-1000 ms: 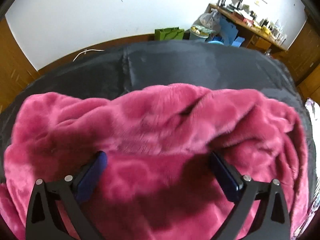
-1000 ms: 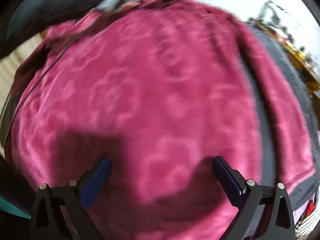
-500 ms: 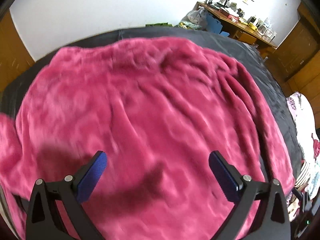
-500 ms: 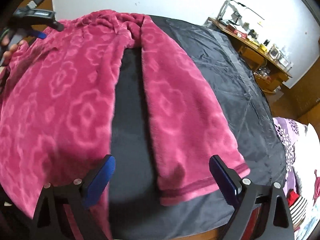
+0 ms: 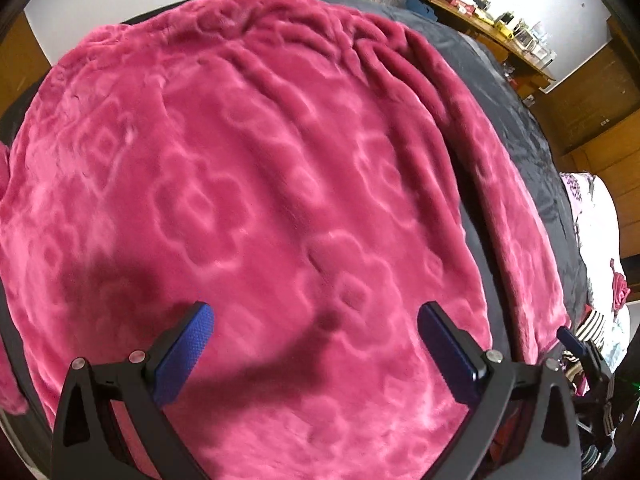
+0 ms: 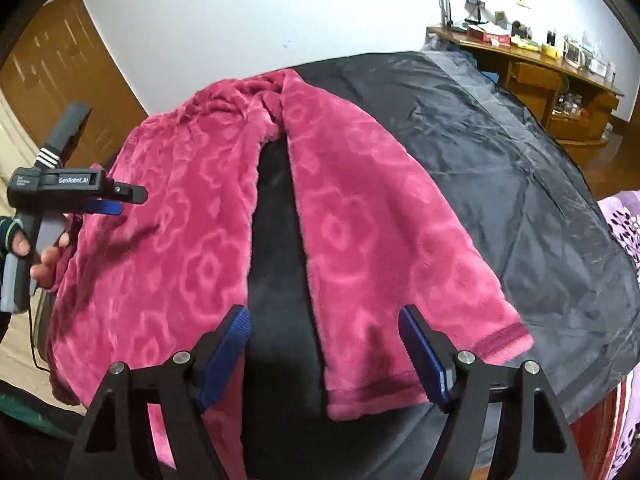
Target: Fold clothes
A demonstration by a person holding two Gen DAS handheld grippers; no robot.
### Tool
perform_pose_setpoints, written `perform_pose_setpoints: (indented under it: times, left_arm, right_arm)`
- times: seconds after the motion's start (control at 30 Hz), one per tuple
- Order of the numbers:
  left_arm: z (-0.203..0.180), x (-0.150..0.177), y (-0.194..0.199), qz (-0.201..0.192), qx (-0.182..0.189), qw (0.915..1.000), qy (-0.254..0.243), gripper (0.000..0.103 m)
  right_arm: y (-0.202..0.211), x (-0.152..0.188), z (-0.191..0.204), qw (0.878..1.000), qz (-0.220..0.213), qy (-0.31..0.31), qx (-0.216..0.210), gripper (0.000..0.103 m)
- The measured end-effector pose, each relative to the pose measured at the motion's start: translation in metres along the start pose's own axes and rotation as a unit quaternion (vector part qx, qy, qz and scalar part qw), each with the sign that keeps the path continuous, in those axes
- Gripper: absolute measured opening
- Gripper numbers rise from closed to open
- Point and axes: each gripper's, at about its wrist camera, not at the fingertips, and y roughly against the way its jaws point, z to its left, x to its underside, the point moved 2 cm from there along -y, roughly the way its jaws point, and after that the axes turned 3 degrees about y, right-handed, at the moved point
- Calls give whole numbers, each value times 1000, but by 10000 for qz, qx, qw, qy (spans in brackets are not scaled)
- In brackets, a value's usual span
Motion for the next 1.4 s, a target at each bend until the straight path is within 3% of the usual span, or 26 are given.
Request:
perform_pose_setpoints:
  times: [0.1, 0.13, 0.2, 0.33, 0.53, 0.67, 0.9, 1.17, 1.4]
  left_arm:
    - [-15, 5, 0, 13, 34, 10000, -93, 102]
    - [-20, 7, -1, 27, 42, 9999, -123, 102]
    - [-29, 11, -3, 66, 59, 9998, -173, 102]
    - [-36, 19, -9, 159, 72, 9997, -183, 102]
    - [-38, 32, -14, 250, 69, 9995, -169, 102]
    - [-38, 39, -17, 308, 71, 9994, -158, 102]
    - [-34, 36, -28, 372, 129, 9991, -180, 102]
    - [-43, 35, -23, 326, 699, 9969, -143, 102]
    - [-49, 39, -27, 420, 880, 9949, -259, 102]
  right_arm:
    - [-8, 8, 0, 9993, 172, 125, 293, 75]
    - [-11, 8, -1, 9991, 167, 93, 386, 56]
    - [-11, 8, -5, 9983, 104, 3, 567, 32]
    - [6, 1, -13, 9977, -265, -242, 582, 32]
    - [-4, 16, -17, 9994, 334, 95, -4, 32]
    - [-10, 24, -3, 9979, 449, 434, -188, 32]
    - [-27, 20, 7, 9950, 602, 791, -3, 32]
    - [-27, 20, -7, 9976, 586, 343, -119, 33]
    - [-29, 24, 3, 9962, 544, 677, 109, 32]
